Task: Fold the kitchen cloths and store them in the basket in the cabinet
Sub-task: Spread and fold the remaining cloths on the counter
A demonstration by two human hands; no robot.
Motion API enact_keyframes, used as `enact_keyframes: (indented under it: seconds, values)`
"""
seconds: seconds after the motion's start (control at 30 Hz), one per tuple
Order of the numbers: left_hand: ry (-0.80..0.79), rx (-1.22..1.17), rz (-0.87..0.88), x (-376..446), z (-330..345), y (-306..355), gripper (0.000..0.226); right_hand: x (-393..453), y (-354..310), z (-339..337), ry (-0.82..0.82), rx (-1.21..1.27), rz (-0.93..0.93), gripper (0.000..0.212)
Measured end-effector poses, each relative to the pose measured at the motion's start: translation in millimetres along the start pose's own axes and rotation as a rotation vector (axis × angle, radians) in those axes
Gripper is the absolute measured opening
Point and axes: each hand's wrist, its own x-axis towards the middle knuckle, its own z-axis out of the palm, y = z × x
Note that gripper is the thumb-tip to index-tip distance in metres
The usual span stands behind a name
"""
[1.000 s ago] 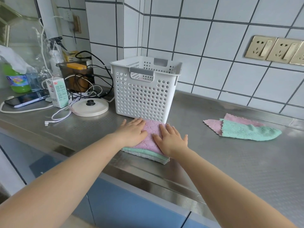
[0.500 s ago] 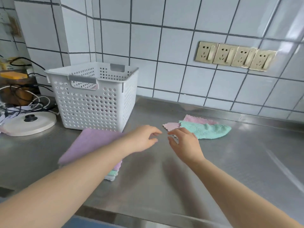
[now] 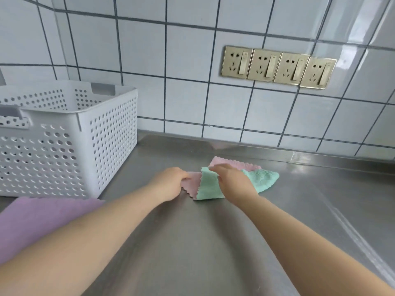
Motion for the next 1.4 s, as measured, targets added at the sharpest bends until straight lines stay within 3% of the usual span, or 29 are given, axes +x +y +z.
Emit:
enact_keyframes:
  seconds: [0.2, 0.43, 0.53, 0.77, 0.9, 1.0, 1.03, 1.17, 1.4]
  values:
    - [0.009, 0.126, 0.1, 12, 6, -15, 0.024, 52, 0, 22, -0.136, -0.145, -0.067, 0.064]
    - [0.092, 0.101, 0.122, 21, 2, -21, 0.022, 80, -8, 22, -0.19, -0.409, -0.06, 0.039]
    - [0.113, 0.111, 0.113, 23, 1, -22, 0.022, 77, -9, 24, -0.117, -0.434, -0.064, 0.032]
    - [0.324, -0.006, 0.029, 24, -24, -28, 0.019, 58, 10, -14, 0.289, 0.107, 0.091, 0.012]
    - [0.44, -0.096, -0.071, 35, -56, -33, 0.018, 61, 14, -62, 0.42, 0.391, 0.191, 0.002]
    - [0.504, -0.225, -0.137, 48, -80, -36, 0.021, 68, 22, -95, 0.523, 0.479, 0.222, 0.009]
    - [0.522, -0.252, -0.155, 52, -87, -37, 0.023, 70, 24, -104, 0.544, 0.488, 0.215, 0.008]
    - [0.613, -0.268, -0.16, 68, -117, -38, 0.026, 79, 31, -133, 0.505, 0.315, 0.141, 0.039]
    - [0.77, -0.537, -0.109, 83, -167, -16, 0.019, 83, 30, -169, 0.608, 0.195, 0.13, 0.024]
